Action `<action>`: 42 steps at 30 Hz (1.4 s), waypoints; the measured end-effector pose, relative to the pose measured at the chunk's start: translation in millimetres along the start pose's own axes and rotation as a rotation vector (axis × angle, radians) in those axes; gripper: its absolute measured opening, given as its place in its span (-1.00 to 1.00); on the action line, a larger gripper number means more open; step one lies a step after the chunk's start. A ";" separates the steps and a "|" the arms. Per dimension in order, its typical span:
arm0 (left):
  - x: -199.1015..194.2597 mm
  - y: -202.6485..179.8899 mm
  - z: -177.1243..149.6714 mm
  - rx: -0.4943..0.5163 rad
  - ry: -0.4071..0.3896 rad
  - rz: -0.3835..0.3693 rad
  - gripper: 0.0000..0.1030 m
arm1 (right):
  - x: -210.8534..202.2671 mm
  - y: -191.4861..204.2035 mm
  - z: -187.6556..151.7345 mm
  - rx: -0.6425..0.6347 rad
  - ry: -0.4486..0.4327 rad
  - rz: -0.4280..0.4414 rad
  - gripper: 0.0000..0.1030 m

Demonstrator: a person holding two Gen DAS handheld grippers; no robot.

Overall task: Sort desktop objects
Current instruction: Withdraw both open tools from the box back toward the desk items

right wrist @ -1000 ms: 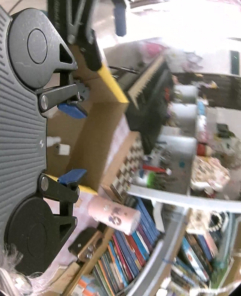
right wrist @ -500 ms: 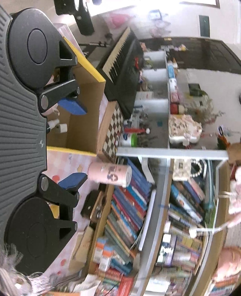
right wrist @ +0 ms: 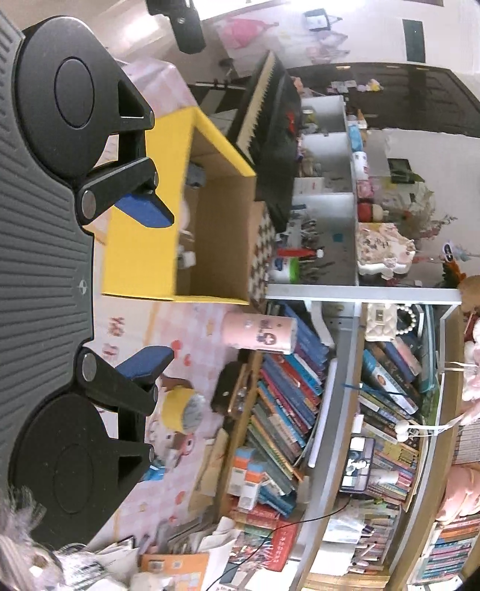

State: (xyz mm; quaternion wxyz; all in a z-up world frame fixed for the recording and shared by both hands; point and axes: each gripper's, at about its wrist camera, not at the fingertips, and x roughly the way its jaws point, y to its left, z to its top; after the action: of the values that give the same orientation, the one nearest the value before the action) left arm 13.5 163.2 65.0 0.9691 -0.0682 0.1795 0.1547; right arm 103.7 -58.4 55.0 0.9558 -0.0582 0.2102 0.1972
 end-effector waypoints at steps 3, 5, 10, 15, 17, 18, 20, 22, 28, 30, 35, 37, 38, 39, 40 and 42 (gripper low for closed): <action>-11.4 1.3 -8.3 0.002 0.012 -0.013 0.84 | -14.8 4.5 -15.2 -0.007 0.013 -0.005 0.34; -18.4 0.6 -14.3 0.009 0.020 -0.023 0.84 | -23.7 6.5 -25.6 -0.009 0.028 -0.009 0.34; -29.1 -4.0 -29.7 0.023 0.056 -0.053 0.84 | -43.1 6.4 -47.5 0.007 0.054 -0.029 0.34; -35.8 -13.7 -41.6 0.046 0.087 -0.085 0.84 | -56.3 0.8 -61.4 0.033 0.076 -0.053 0.35; -37.7 -19.1 -46.3 0.058 0.102 -0.100 0.84 | -59.8 -1.9 -65.9 0.046 0.088 -0.064 0.35; -38.6 -21.7 -48.4 0.064 0.108 -0.108 0.84 | -61.5 -3.9 -68.0 0.054 0.094 -0.068 0.36; -38.6 -29.2 -53.6 0.084 0.128 -0.128 0.85 | -64.5 -8.0 -71.9 0.067 0.105 -0.078 0.38; -37.6 -37.6 -57.8 0.104 0.147 -0.153 0.85 | -65.6 -11.5 -76.0 0.077 0.122 -0.084 0.39; -30.1 -60.3 -63.8 0.151 0.181 -0.213 0.85 | -65.9 -27.1 -85.4 0.113 0.165 -0.113 0.41; -25.9 -68.7 -65.0 0.159 0.190 -0.229 0.85 | -65.3 -34.6 -86.6 0.121 0.173 -0.126 0.41; -11.0 -94.7 -66.5 0.166 0.220 -0.263 0.85 | -60.9 -58.5 -88.5 0.124 0.200 -0.155 0.43; -5.3 -106.3 -67.6 0.175 0.236 -0.279 0.85 | -58.2 -71.1 -89.0 0.133 0.213 -0.166 0.43; -2.6 -113.3 -67.9 0.182 0.242 -0.289 0.85 | -56.6 -77.4 -89.2 0.138 0.219 -0.171 0.43; -1.3 -118.3 -68.3 0.187 0.244 -0.295 0.85 | -54.6 -82.9 -89.1 0.142 0.225 -0.176 0.43; 1.3 -124.3 -67.9 0.191 0.247 -0.301 0.85 | -52.5 -88.4 -88.7 0.146 0.230 -0.181 0.43; 5.7 -134.1 -68.0 0.194 0.252 -0.307 0.85 | -48.4 -99.2 -87.8 0.151 0.239 -0.188 0.44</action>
State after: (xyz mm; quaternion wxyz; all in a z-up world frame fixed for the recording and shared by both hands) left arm 39.8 25.6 10.1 0.9532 -0.0198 0.3008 -0.0226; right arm 69.9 -183.4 -1.1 0.9398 -0.0288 0.3304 0.0823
